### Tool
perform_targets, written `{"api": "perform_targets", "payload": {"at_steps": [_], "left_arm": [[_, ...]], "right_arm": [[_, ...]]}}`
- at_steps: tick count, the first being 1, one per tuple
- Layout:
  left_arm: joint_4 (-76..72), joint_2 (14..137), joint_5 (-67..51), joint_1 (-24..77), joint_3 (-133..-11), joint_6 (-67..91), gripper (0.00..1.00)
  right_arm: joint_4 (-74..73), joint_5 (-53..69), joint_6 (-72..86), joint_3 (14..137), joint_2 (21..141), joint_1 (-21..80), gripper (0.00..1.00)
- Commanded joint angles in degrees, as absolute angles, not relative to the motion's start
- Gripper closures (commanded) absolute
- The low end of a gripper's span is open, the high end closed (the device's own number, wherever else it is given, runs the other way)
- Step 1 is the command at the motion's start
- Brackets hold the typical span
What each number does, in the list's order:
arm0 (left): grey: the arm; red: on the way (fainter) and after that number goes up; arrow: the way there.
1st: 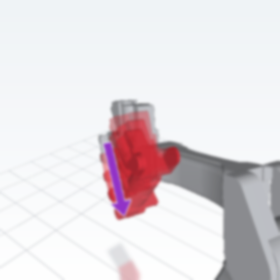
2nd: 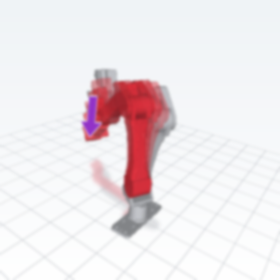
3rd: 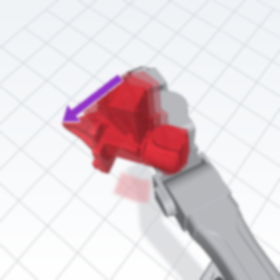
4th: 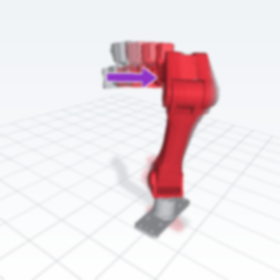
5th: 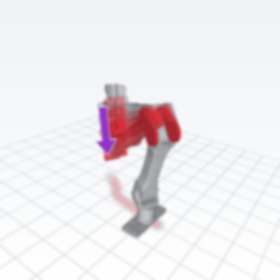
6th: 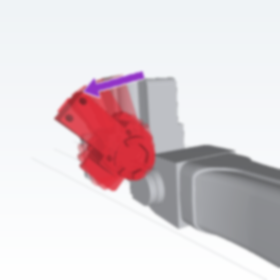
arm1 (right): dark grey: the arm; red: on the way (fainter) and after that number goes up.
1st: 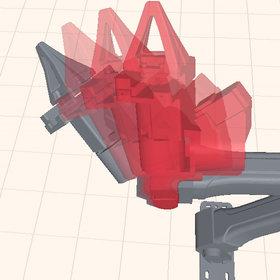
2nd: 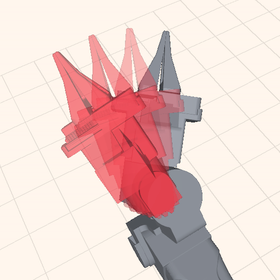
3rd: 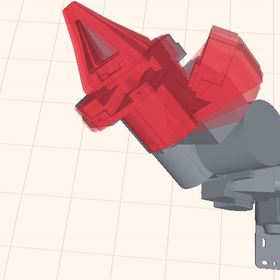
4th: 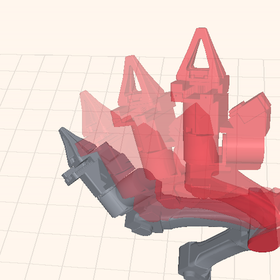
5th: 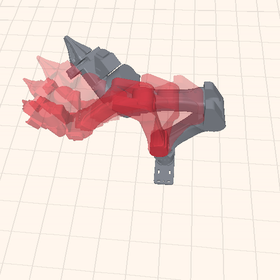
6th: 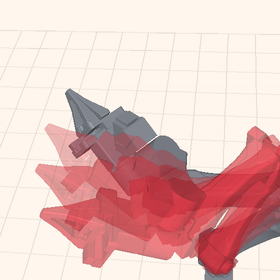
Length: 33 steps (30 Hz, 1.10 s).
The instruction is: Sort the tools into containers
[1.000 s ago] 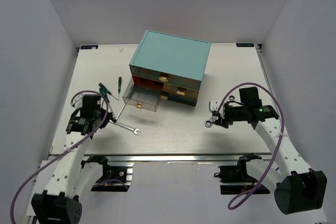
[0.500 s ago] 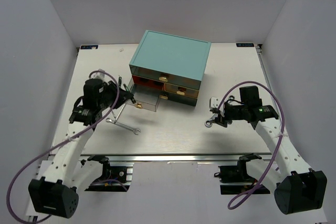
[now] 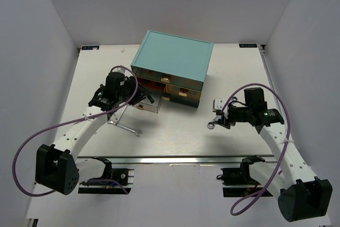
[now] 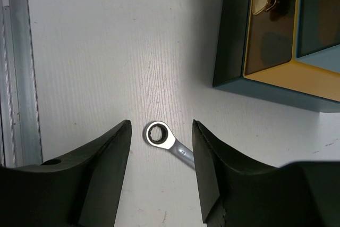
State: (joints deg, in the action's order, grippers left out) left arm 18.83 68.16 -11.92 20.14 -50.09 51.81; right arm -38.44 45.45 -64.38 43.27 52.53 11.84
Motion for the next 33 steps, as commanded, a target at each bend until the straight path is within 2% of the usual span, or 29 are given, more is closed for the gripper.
{"api": "perform_targets", "payload": {"at_steps": [1,5,7,9,10,11,13,14,15,16,17,18,19,20,23,28,33], "left_arm": [[16.8,67.8,-9.1,20.3,-54.1,53.1,0.49],[17.7,67.7,-8.8,20.3,-57.1,53.2,0.47],[18.9,66.8,-6.9,20.3,-58.4,52.7,0.65],[22.8,64.3,-2.7,20.3,-59.9,52.3,0.87],[24.6,63.0,3.9,20.3,-60.1,52.0,1.00],[28.4,60.8,7.0,19.8,-60.1,51.9,1.00],[32.2,59.0,10.3,17.2,-58.6,51.6,1.00],[35.3,58.2,9.0,12.0,-57.7,51.2,0.97],[36.4,58.0,7.6,9.0,-55.0,50.7,0.91],[36.9,58.0,6.3,6.6,-53.8,49.0,0.83],[36.9,58.2,4.2,2.9,-52.7,47.7,0.70],[36.1,59.1,3.2,1.5,-50.3,46.2,0.64],[35.3,59.7,2.5,0.5,-49.4,43.4,0.57],[33.1,61.6,1.3,-0.8,-48.7,42.2,0.47],[27.4,65.6,0.3,-3.1,-48.4,39.4,0.37],[19.3,81.4,-3.4,-3.9,-53.6,39.2,0.39],[16.3,96.3,-7.7,-3.7,-67.0,34.1,0.43]], "right_arm": [[-37.0,47.3,-63.3,42.7,51.5,11.7,0.45],[-37.0,47.5,-62.9,42.5,51.5,11.7,0.45],[-37.0,47.6,-62.8,42.5,51.4,11.7,0.45],[-37.2,47.6,-62.8,42.8,51.2,11.6,0.44],[-37.2,47.7,-62.5,42.9,51.1,11.7,0.45],[-36.8,47.6,-61.9,43.1,50.9,11.7,0.45],[-36.0,47.9,-57.9,43.6,50.6,11.6,0.54],[-35.0,48.7,-56.1,43.9,50.6,11.6,0.60],[-34.6,49.3,-52.5,44.7,50.9,11.7,0.78],[-34.1,49.9,-50.4,45.1,50.9,11.6,0.90],[-32.7,51.0,-48.2,45.3,51.0,11.6,0.98],[-31.7,51.0,-46.1,45.5,51.1,11.6,1.00],[-30.2,50.7,-40.3,45.5,51.1,11.7,1.00],[-26.8,49.5,-37.4,45.4,51.2,11.7,0.78],[-24.4,47.0,-30.9,45.8,51.4,11.7,0.48],[-22.7,43.9,-26.9,46.0,51.9,11.6,0.47],[-21.9,41.0,-24.7,46.0,52.6,11.7,0.47]]}}
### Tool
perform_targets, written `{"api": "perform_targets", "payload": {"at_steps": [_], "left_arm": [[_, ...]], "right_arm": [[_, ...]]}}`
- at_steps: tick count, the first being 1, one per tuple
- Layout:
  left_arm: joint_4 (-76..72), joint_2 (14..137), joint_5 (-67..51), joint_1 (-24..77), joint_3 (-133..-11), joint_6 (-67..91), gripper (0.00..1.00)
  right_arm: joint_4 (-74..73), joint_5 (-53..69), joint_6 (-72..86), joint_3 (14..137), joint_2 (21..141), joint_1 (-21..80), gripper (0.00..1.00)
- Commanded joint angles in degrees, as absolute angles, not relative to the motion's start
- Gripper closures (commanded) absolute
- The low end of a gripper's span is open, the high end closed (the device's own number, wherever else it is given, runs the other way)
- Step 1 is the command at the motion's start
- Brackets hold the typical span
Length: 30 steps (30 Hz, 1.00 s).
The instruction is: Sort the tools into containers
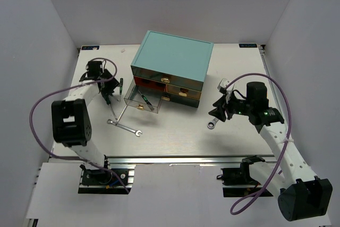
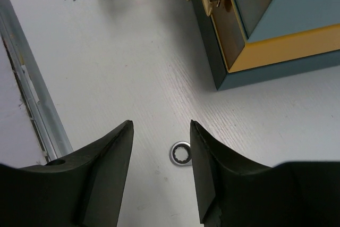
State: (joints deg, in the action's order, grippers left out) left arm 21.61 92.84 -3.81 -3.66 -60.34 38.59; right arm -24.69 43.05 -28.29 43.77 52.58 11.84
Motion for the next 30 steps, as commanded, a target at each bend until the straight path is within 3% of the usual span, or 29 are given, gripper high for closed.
{"api": "perform_targets", "payload": {"at_steps": [1,8,20,25,30], "left_arm": [[16.1,98.1,-8.4,-3.7,-68.6,33.3,0.43],[17.4,108.9,-7.6,-3.5,-78.2,26.0,0.48],[19.6,113.6,0.7,4.5,-79.1,15.2,0.47],[24.7,115.2,15.4,7.5,-79.9,16.4,0.60],[25.4,115.3,18.6,7.5,-77.8,17.8,0.66]], "right_arm": [[-21.5,41.0,-24.4,45.9,52.6,11.6,0.48],[-20.7,39.9,-23.6,45.2,53.2,11.7,0.47],[-19.3,38.4,-23.0,44.9,54.0,11.7,0.47],[-19.5,37.8,-23.3,45.2,53.7,11.7,0.47],[-19.5,37.6,-23.5,45.2,53.2,11.7,0.47]]}}
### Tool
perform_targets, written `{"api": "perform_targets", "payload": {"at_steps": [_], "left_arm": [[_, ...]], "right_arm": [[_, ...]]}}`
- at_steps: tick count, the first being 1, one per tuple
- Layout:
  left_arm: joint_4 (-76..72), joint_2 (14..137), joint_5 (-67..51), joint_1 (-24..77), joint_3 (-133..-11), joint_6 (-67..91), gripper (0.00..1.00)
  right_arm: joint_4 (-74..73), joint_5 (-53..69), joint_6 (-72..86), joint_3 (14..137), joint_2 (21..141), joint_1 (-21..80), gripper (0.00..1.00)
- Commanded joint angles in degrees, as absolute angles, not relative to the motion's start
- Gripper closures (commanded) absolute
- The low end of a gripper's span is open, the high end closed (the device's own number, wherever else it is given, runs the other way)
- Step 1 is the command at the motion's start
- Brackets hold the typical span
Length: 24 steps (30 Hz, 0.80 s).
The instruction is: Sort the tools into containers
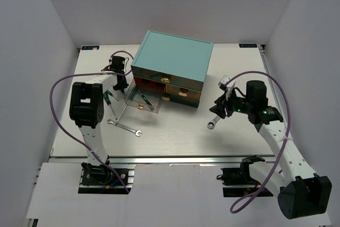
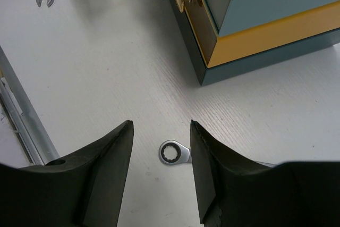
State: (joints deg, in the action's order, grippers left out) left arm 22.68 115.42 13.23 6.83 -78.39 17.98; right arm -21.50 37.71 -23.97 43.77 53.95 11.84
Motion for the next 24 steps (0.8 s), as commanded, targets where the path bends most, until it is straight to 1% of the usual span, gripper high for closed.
{"api": "perform_targets", "payload": {"at_steps": [1,3,4,5,7,8,12,16,18,24], "left_arm": [[26.4,115.7,18.9,7.6,-77.9,17.9,0.68],[27.3,116.8,19.0,7.6,-78.0,18.3,0.72],[27.9,116.9,19.0,7.5,-77.9,18.5,0.76],[27.9,116.9,19.0,7.6,-77.7,18.8,0.83],[27.9,115.8,18.7,7.6,-77.3,19.6,0.92],[28.0,115.3,18.2,7.5,-77.6,20.0,0.99],[28.2,110.8,15.1,7.1,-79.7,21.3,1.00],[30.3,102.9,12.8,6.2,-81.6,23.7,1.00],[31.2,99.4,12.9,6.2,-80.4,25.7,1.00],[33.0,85.3,10.8,5.7,-70.9,29.8,1.00]], "right_arm": [[-19.5,37.7,-23.5,45.2,53.0,11.7,0.48],[-19.4,37.6,-23.4,45.2,52.8,11.7,0.48],[-19.4,37.7,-23.3,45.3,52.7,11.7,0.47],[-19.5,37.6,-23.3,45.4,52.7,11.7,0.47],[-19.6,37.5,-23.5,45.5,52.5,11.7,0.47],[-19.7,37.5,-23.5,45.6,52.5,11.7,0.48],[-19.9,37.8,-23.5,46.0,52.4,11.6,0.48],[-19.6,38.0,-23.3,46.3,52.4,11.7,0.48],[-19.5,38.0,-22.9,46.2,52.3,11.7,0.48],[-19.2,38.1,-22.7,45.7,51.8,11.7,0.48]]}}
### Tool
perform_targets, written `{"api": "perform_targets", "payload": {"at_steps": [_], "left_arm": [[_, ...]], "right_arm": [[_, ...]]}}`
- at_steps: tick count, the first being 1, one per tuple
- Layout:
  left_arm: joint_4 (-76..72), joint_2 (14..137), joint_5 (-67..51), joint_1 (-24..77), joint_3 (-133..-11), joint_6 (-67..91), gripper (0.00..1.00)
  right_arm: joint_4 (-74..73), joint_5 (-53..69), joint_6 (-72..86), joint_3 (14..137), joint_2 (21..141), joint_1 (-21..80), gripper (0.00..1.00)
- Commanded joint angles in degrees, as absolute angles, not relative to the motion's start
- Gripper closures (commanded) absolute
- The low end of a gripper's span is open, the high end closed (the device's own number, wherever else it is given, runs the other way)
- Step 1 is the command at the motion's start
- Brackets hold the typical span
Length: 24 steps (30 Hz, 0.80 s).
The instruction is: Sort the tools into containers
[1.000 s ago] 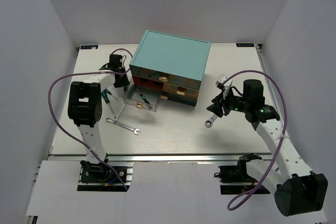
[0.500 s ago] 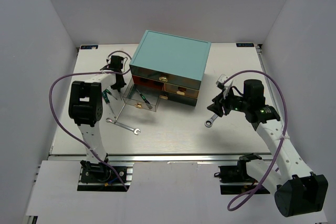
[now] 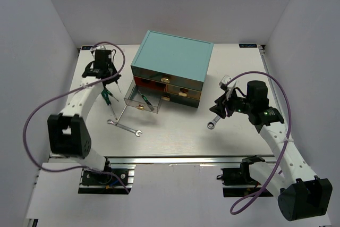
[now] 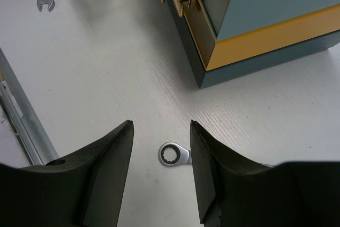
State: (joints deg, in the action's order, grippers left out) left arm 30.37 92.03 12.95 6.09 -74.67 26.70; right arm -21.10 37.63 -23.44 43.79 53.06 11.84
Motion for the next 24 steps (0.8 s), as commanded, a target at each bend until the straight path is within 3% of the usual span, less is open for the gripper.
{"api": "perform_targets", "payload": {"at_steps": [1,6,11,15,24], "left_arm": [[33.0,83.5,9.9,5.7,-69.8,30.1,1.00],[32.5,73.1,0.4,5.7,-66.8,30.7,1.00],[29.6,70.5,-15.4,6.5,-65.5,39.8,1.00],[25.9,70.2,-12.5,12.8,-61.0,47.1,1.00],[14.9,70.8,-11.4,15.6,-52.0,63.3,0.98]], "right_arm": [[-19.2,38.1,-22.8,45.6,51.8,11.6,0.48],[-19.0,38.7,-22.9,45.7,52.1,11.7,0.48],[-18.6,39.1,-22.9,45.8,52.6,11.7,0.48],[-18.3,39.2,-22.5,45.9,52.6,11.6,0.48],[-19.2,38.7,-22.7,44.1,49.5,11.7,0.48]]}}
